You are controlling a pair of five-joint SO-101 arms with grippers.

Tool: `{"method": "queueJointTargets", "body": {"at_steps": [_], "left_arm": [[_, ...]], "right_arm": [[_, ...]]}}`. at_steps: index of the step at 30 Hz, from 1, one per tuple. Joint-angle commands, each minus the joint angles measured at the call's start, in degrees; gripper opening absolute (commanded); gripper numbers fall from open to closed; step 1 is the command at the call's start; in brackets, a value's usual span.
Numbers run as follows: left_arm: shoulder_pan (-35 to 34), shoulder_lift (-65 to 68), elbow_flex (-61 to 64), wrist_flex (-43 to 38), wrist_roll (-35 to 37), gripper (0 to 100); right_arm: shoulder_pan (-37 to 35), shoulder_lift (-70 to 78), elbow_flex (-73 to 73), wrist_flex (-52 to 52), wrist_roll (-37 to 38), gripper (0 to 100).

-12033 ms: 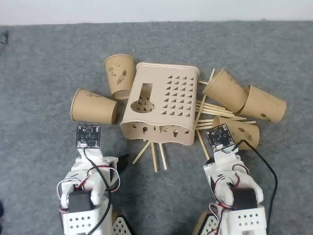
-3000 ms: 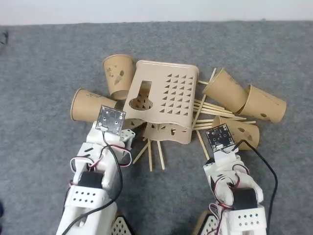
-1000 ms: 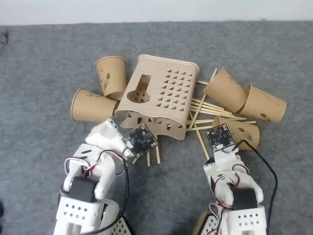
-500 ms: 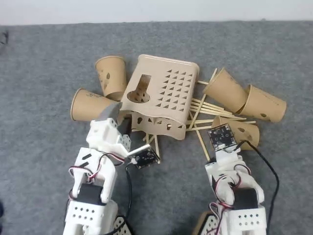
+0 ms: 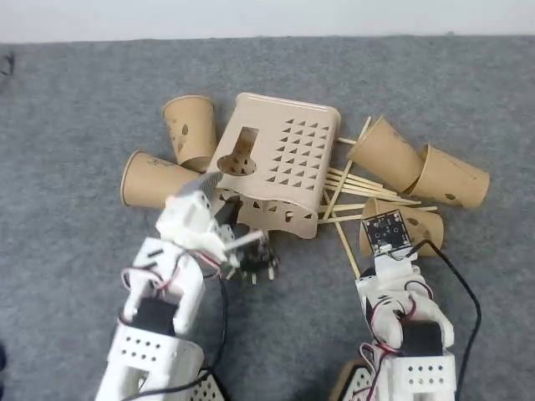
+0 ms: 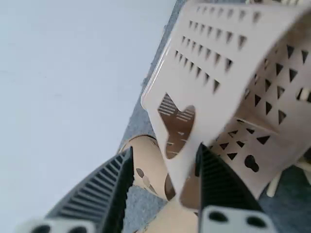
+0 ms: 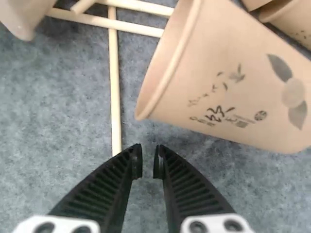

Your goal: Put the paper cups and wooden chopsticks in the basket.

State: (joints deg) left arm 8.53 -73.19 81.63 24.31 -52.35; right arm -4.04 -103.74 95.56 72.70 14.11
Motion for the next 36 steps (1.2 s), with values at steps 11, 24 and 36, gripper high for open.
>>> {"method": "queueJointTargets", "body": {"at_steps": [11, 24, 36], "left_arm": [[-0.2, 14.0, -4.1, -8.3, -5.3, 19], [1.2, 14.3, 6.1, -19.5, -9.1, 20], [2.9, 29.3, -0.7, -23.9, -8.3, 20]], "right_arm": [[0.7, -0.2, 0.9, -0.2, -0.4, 6.2], [0.7, -0.2, 0.9, -0.2, -0.4, 6.2], [0.7, -0.2, 0.9, -0.2, -0.4, 6.2]]}}
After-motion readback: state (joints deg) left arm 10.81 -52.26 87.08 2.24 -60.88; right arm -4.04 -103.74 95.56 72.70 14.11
